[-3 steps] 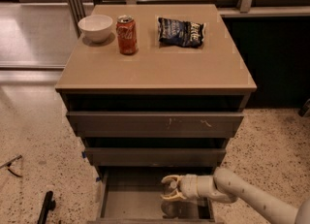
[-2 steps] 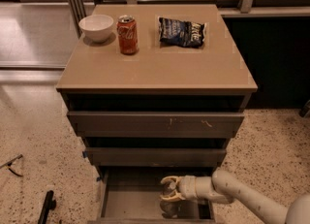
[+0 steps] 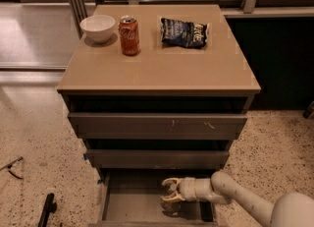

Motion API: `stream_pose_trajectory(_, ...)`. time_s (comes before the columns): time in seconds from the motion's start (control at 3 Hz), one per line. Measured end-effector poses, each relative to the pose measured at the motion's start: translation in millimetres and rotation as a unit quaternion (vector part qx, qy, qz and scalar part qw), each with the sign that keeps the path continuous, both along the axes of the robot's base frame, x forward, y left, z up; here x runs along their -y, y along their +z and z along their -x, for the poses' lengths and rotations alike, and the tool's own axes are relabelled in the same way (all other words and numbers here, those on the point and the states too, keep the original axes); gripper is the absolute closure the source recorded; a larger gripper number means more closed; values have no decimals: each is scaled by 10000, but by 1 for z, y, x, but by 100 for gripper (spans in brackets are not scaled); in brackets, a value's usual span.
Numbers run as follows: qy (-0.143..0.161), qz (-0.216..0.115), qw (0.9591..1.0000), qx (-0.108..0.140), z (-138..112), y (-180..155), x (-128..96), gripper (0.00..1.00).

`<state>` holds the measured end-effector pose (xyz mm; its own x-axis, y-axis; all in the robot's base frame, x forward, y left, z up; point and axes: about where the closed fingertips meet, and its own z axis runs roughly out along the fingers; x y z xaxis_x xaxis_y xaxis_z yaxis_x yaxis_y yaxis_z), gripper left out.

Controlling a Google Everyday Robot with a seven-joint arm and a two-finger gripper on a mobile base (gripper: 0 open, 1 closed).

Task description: Place water bottle into bottom drawer

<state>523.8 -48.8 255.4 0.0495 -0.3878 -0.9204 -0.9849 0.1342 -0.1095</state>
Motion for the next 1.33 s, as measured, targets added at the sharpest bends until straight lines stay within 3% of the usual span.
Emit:
stream_pose_trajectory(1.0, -55, 209, 9995, -241, -5, -19, 0, 100)
stream_pose_trajectory(1.33, -55, 209, 9995, -241, -5, -16, 0, 82)
